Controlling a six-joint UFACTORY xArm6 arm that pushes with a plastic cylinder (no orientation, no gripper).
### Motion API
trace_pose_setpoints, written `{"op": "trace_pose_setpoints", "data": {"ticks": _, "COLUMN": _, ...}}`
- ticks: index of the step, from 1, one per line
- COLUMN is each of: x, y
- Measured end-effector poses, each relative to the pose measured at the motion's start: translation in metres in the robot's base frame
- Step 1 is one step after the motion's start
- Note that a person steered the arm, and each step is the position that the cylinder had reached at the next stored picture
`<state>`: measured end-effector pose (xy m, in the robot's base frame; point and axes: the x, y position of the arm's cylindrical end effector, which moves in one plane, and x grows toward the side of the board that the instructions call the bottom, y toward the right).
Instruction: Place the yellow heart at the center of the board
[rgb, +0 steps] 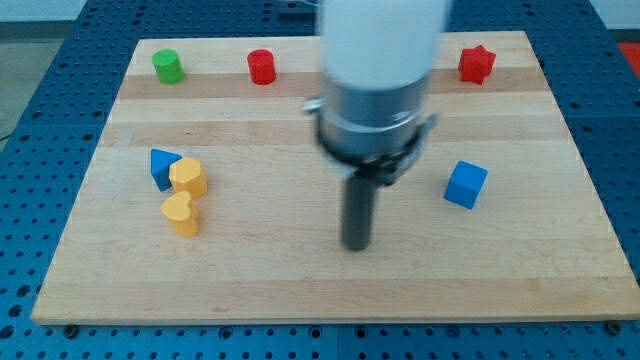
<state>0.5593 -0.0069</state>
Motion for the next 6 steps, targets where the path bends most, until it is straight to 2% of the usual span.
{"op": "trace_pose_setpoints", "data": {"ticks": 1, "x": 0.012, "y": -0.111}}
{"op": "trace_pose_setpoints", "data": {"ticks": 2, "x": -0.034, "y": -0.203}}
{"op": "trace_pose_setpoints", "data": {"ticks": 3, "x": -0.057, "y": -0.178}}
{"op": "trace_pose_setpoints", "data": {"ticks": 4, "x": -0.063, "y": -0.108}}
{"op": "trace_pose_setpoints", "data": {"ticks": 6, "x": -0.039, "y": -0.053}}
